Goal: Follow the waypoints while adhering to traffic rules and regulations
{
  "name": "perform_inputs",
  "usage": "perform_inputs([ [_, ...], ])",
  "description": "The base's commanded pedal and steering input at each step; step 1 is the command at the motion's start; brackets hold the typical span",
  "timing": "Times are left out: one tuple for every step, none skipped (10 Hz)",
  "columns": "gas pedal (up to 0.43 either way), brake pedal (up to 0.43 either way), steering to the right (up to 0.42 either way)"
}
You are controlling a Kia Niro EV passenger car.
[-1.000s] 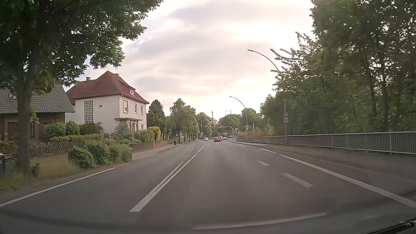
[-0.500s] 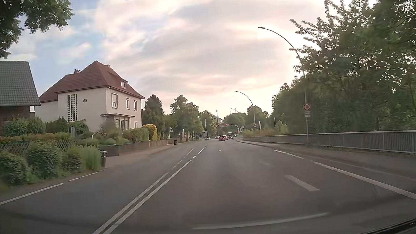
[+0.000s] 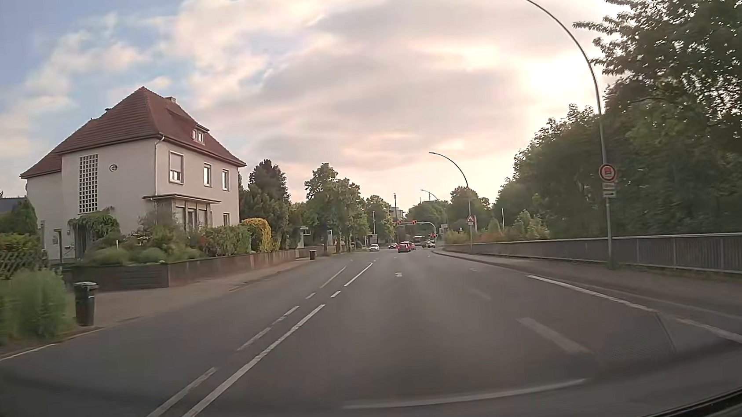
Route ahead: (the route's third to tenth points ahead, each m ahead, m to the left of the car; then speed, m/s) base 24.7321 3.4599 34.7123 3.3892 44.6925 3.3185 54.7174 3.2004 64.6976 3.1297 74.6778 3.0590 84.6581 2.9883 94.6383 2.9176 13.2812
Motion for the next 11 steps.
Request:
perform_inputs([
  [0.000, 0.000, -0.008],
  [0.000, 0.000, -0.007],
  [0.000, 0.000, -0.006],
  [0.000, 0.000, -0.005],
  [0.000, 0.000, -0.005],
  [0.000, 0.000, -0.004],
  [0.000, 0.012, -0.003],
  [0.000, 0.061, -0.002],
  [0.000, 0.073, -0.002],
  [0.000, 0.091, -0.002],
  [0.000, 0.098, -0.002],
])
